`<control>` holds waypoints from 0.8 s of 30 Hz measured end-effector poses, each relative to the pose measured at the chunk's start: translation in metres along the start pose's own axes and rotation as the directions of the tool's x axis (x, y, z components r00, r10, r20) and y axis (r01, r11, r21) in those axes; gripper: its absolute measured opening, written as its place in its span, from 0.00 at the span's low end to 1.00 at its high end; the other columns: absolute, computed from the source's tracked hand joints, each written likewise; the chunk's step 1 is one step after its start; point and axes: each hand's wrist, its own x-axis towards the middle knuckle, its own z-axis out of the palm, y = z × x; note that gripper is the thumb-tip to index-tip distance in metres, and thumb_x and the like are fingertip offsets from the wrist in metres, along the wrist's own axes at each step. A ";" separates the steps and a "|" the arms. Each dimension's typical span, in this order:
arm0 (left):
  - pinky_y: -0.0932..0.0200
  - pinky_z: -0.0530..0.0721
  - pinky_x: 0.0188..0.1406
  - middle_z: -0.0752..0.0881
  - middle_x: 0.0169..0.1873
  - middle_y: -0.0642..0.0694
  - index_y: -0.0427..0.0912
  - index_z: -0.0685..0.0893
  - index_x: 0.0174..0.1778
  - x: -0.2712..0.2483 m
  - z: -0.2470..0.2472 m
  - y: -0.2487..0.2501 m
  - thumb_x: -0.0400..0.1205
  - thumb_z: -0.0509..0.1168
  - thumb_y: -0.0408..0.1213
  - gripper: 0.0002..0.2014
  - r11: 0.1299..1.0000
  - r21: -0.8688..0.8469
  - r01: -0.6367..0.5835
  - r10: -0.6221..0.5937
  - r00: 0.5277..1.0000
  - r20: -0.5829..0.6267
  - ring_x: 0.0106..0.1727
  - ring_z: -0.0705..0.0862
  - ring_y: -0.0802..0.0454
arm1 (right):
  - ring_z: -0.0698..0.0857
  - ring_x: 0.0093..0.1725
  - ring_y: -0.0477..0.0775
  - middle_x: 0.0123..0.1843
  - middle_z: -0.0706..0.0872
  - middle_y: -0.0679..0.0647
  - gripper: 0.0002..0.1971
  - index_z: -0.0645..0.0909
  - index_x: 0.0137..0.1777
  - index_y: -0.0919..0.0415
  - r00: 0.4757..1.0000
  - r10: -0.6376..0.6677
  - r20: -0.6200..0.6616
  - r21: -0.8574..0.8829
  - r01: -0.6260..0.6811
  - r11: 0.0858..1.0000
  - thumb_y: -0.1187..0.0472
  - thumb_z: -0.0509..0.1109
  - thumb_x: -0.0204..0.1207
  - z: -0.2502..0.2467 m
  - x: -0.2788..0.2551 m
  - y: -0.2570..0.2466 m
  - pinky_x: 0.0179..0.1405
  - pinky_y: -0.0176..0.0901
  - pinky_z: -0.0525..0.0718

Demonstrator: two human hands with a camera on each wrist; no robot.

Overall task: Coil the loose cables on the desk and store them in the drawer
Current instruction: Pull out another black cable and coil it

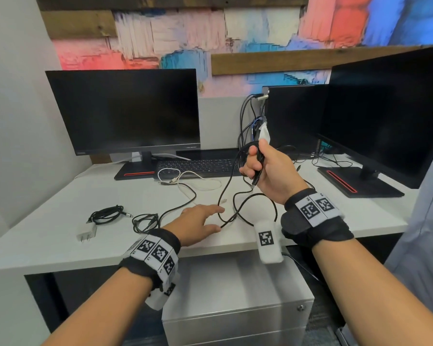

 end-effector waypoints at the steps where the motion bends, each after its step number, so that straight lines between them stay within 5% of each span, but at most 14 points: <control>1: 0.50 0.66 0.75 0.72 0.75 0.49 0.55 0.69 0.76 0.001 0.000 0.000 0.82 0.64 0.46 0.25 1.000 0.008 -0.002 0.002 1.000 -0.005 0.74 0.70 0.47 | 0.69 0.25 0.50 0.24 0.70 0.50 0.20 0.72 0.41 0.59 1.000 -0.009 -0.004 0.025 0.009 1.000 0.50 0.48 0.88 0.000 0.000 0.000 0.51 0.48 0.75; 4: 0.49 0.59 0.77 0.66 0.77 0.51 0.50 0.66 0.78 0.003 -0.002 0.000 0.83 0.62 0.48 0.27 0.990 0.138 0.000 0.007 0.999 -0.048 0.78 0.64 0.51 | 0.75 0.25 0.49 0.32 0.85 0.56 0.18 0.71 0.41 0.58 0.999 -0.044 0.002 0.104 0.043 0.994 0.50 0.48 0.88 -0.002 -0.001 -0.002 0.44 0.44 0.75; 7: 0.48 0.58 0.77 0.62 0.78 0.51 0.47 0.63 0.80 0.002 -0.005 -0.003 0.83 0.61 0.47 0.28 0.984 0.178 0.028 -0.014 0.997 -0.079 0.78 0.61 0.51 | 0.79 0.30 0.51 0.53 0.90 0.65 0.19 0.71 0.38 0.59 0.998 -0.068 -0.001 0.205 0.067 0.977 0.51 0.50 0.88 -0.001 -0.001 -0.008 0.40 0.38 0.81; 10: 0.49 0.57 0.77 0.63 0.78 0.52 0.48 0.64 0.80 0.001 -0.007 -0.006 0.84 0.60 0.46 0.28 0.981 0.196 0.011 0.001 0.998 -0.065 0.78 0.62 0.51 | 0.90 0.49 0.57 0.66 0.82 0.65 0.18 0.73 0.39 0.61 0.994 -0.112 -0.012 0.252 0.111 0.961 0.54 0.51 0.88 0.001 0.003 -0.010 0.54 0.44 0.82; 13: 0.51 0.60 0.74 0.70 0.74 0.54 0.48 0.72 0.75 0.000 -0.008 -0.005 0.84 0.61 0.45 0.22 0.982 0.176 -0.066 0.089 0.987 -0.131 0.75 0.67 0.53 | 0.81 0.68 0.61 0.63 0.81 0.63 0.13 0.77 0.46 0.65 0.985 -0.163 -0.058 0.196 0.171 0.966 0.61 0.54 0.87 0.001 0.007 -0.006 0.73 0.51 0.74; 15: 0.56 0.68 0.71 0.79 0.67 0.52 0.46 0.81 0.67 0.001 -0.010 -0.004 0.83 0.63 0.42 0.16 0.981 0.145 -0.126 0.158 0.958 -0.237 0.68 0.75 0.53 | 0.78 0.67 0.55 0.57 0.80 0.58 0.12 0.81 0.48 0.65 0.976 -0.210 -0.055 0.115 0.215 0.970 0.62 0.57 0.86 0.002 0.008 -0.004 0.79 0.52 0.66; 18: 0.54 0.81 0.59 0.87 0.53 0.50 0.42 0.89 0.54 0.002 -0.014 -0.003 0.81 0.65 0.32 0.09 0.975 0.094 -0.203 0.223 0.905 -0.361 0.54 0.84 0.51 | 0.66 0.79 0.49 0.76 0.72 0.56 0.10 0.84 0.48 0.59 0.965 -0.257 -0.047 -0.093 0.251 0.963 0.62 0.60 0.85 0.006 0.008 -0.002 0.82 0.50 0.59; 21: 0.58 0.84 0.53 0.89 0.50 0.48 0.40 0.91 0.48 0.001 -0.016 -0.001 0.80 0.66 0.27 0.09 0.962 0.067 -0.264 0.270 0.890 -0.367 0.50 0.87 0.50 | 0.65 0.81 0.48 0.82 0.66 0.54 0.07 0.86 0.50 0.56 0.948 -0.310 -0.070 -0.367 0.265 0.892 0.59 0.66 0.81 0.009 0.007 -0.001 0.81 0.52 0.62; 24: 0.56 0.85 0.51 0.90 0.50 0.49 0.39 0.90 0.41 0.000 -0.017 0.001 0.78 0.66 0.24 0.09 0.949 0.065 -0.309 0.311 0.882 -0.355 0.50 0.87 0.51 | 0.70 0.75 0.41 0.83 0.63 0.51 0.10 0.85 0.49 0.62 0.936 -0.349 -0.047 -0.628 0.244 0.739 0.56 0.68 0.80 0.007 0.007 0.001 0.70 0.42 0.68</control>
